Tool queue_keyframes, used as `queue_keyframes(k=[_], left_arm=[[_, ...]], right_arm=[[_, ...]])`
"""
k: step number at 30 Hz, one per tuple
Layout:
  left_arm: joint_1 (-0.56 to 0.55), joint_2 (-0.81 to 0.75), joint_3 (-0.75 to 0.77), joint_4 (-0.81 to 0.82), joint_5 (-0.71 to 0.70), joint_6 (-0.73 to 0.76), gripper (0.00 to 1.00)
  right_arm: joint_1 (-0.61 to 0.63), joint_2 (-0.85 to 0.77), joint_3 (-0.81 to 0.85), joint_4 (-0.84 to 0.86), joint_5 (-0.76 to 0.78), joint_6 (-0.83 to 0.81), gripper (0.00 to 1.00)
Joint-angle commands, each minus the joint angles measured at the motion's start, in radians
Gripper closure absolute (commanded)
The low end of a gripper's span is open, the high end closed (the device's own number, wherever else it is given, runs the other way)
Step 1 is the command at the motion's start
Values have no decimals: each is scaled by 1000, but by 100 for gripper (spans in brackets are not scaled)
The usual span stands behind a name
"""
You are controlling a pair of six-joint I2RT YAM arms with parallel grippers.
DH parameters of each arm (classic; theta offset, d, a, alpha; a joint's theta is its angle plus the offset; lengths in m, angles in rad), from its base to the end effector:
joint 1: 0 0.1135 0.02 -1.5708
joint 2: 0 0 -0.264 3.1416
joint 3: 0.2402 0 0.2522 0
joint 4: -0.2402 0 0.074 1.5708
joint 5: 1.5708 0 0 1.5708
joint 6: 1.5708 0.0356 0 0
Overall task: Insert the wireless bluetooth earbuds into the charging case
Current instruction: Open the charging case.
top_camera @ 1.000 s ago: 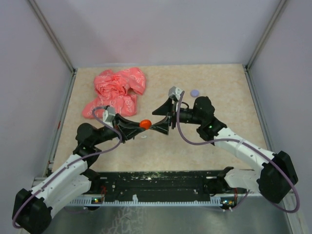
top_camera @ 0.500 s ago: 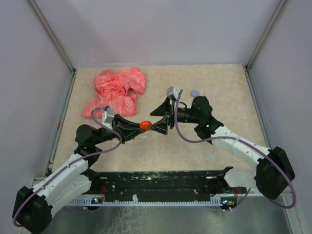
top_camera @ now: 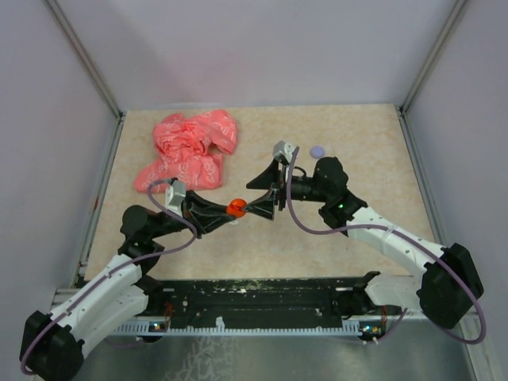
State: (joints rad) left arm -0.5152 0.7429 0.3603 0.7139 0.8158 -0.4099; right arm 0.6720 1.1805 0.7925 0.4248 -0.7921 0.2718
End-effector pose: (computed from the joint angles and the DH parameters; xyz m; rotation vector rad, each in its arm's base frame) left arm 0.1336 -0.1055 0.2883 0.8242 1.2119 -1.2688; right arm 0.1939 0.1866 0.3241 -0.9789 1.4024 1.3243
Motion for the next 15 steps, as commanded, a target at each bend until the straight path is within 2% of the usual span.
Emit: queue_keyframes(k=[1, 15], left_arm=[[-8, -17, -1, 11, 50, 18, 100], [-8, -37, -16, 49, 65, 19, 100]], right_arm=[[-6, -33, 33, 16, 31, -26, 23], [-6, -11, 65, -30, 51, -36, 23]])
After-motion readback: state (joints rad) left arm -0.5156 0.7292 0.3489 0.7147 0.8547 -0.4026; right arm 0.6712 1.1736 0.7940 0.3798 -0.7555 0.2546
